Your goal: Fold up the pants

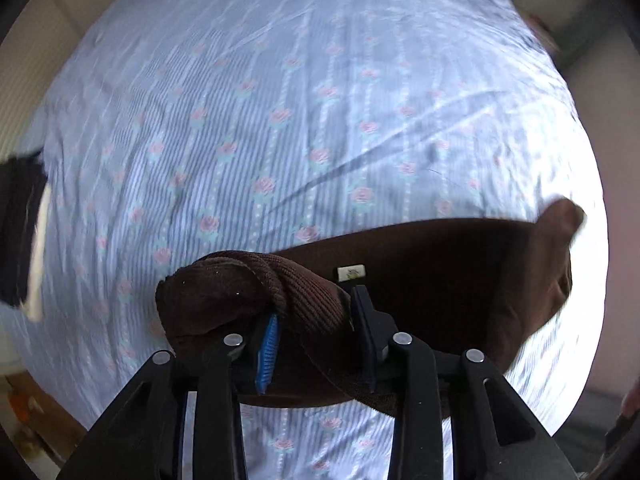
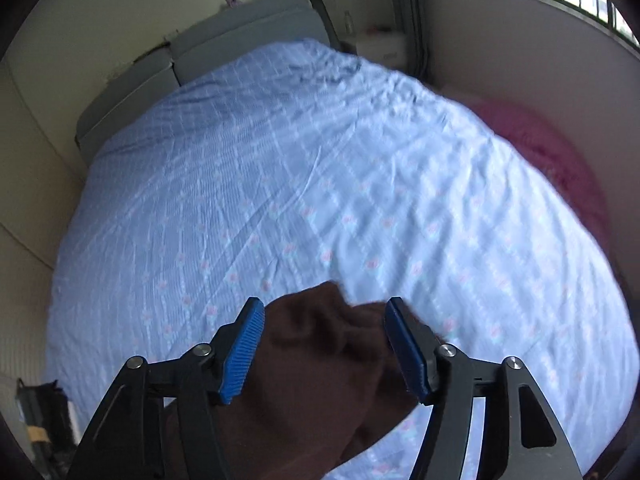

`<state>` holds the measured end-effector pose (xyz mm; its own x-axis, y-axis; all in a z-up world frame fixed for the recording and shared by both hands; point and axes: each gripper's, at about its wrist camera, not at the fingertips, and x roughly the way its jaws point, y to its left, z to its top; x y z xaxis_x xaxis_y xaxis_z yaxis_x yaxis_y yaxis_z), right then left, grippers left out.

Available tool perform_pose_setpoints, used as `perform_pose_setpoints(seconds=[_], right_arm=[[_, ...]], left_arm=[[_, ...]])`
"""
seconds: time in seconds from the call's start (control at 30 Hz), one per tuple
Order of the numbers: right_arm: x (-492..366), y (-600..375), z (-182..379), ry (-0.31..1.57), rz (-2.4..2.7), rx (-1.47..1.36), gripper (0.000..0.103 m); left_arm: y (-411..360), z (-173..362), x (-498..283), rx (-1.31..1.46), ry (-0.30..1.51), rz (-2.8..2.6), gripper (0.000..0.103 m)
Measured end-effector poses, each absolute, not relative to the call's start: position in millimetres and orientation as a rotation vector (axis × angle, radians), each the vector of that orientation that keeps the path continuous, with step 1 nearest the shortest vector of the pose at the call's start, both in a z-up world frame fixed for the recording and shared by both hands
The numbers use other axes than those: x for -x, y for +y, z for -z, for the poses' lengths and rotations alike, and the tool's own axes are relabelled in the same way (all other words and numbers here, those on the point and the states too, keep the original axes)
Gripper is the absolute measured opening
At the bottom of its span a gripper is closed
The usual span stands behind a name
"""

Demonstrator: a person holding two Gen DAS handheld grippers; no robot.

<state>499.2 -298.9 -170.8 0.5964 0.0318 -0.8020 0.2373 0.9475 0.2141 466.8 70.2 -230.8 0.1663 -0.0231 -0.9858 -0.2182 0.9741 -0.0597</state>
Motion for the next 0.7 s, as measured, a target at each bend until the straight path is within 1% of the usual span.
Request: perform_pose_setpoints(seconds=[0.03,0.07,0.13,0.17,0.2,0.27,0.33,0.37,0.4,0.5,0.57,0.7], right_arm=[[-495,-302,166,0.919,0.124,-0.29,0.065],[-488,-304,162,0.915,0.127,-0.269,0.065],[-479,-307,160,0.923,0.114,-0.244,0.065],[-475,-309,162,0.929,0.108,-0.231,0.065],[-471,-309,165,0.937,0.105,-0.214,0.065],[-467,-311,173,0.957,0.084,-0.204,0.065],[-467,-313,186,1.0,0.064,-0.238,0.065],[-466,-315,192,1.015,0.047,-0.267,0.065],[-464,-316,198,1.024,0.042,-0.281,0.065],[-460,-315,216,1.06,0.033,-0.301,0.065],[-462,-314,228,1.092,0.024,-0.304,0.065],[-474,-306,251,1.131,-0.003,-0.252,0.065]], left_arm=[[67,227,-467,0.193,1.403,-0.127,0.036],[64,223,-466,0.195,1.409,-0.112,0.04],[62,219,-462,0.22,1.419,-0.097,0.053],[62,217,-460,0.222,1.421,-0.107,0.07],[61,212,-456,0.213,1.409,-0.123,0.077],[55,198,-447,0.169,1.371,-0.139,0.077],[47,179,-433,0.092,1.295,-0.128,0.085],[43,171,-426,0.047,1.249,-0.107,0.093],[38,164,-416,-0.012,1.196,-0.073,0.096],[28,161,-397,-0.168,1.113,0.069,0.096],[28,173,-394,-0.263,1.114,0.112,0.096],[25,192,-417,-0.321,1.125,0.276,0.096]])
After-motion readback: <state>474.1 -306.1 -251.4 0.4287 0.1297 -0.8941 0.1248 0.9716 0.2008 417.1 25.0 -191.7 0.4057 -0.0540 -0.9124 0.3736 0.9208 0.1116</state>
